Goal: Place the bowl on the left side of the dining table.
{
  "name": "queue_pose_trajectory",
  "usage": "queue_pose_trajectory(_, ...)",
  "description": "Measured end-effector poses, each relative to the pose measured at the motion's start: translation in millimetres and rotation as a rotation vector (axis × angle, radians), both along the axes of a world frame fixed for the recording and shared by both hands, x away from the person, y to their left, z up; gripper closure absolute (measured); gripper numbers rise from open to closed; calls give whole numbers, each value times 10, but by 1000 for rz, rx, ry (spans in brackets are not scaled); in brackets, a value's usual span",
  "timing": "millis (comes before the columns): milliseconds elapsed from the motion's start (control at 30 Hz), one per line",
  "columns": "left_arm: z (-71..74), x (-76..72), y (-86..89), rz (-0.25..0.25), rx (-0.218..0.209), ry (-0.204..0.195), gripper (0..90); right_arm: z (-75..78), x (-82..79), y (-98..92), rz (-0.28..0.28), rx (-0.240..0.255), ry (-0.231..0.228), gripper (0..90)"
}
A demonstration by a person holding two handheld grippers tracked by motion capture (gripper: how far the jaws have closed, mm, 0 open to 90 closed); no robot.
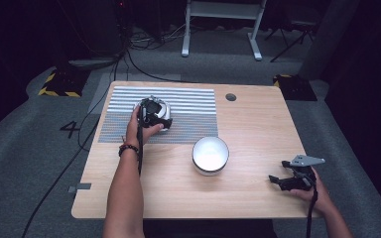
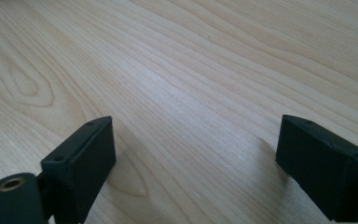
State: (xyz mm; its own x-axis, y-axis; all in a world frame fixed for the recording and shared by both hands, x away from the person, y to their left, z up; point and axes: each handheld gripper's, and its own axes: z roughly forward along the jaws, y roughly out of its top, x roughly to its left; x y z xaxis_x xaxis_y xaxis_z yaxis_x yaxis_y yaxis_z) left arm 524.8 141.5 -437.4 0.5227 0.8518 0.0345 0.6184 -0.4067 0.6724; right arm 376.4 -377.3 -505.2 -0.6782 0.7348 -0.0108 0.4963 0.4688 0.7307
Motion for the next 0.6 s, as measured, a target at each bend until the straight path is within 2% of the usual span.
queue_pose_trajectory(33, 21, -15, -9, -7, 15, -5, 165, 0, 0, 0, 0, 0, 0, 120)
queue_pose_trajectory(133, 55, -45, -30, -27, 14, -2, 165, 0, 0, 0, 0, 0, 0, 119)
queue_pose_trajectory(267, 105, -88, -54, -50, 47, -4, 165, 0, 0, 0, 0, 0, 0, 119)
queue_pose_trajectory(533, 162, -175, -81, -68, 64, -18, 165, 0, 0, 0, 0, 0, 0, 120)
queue_pose_trajectory(567, 169, -189, -86, -87, 69, -3, 164, 0, 0, 0, 0, 0, 0, 119)
queue_pose_trajectory(600, 182, -205, -85, -95, 83, -7, 165, 0, 0, 0, 0, 0, 0, 119)
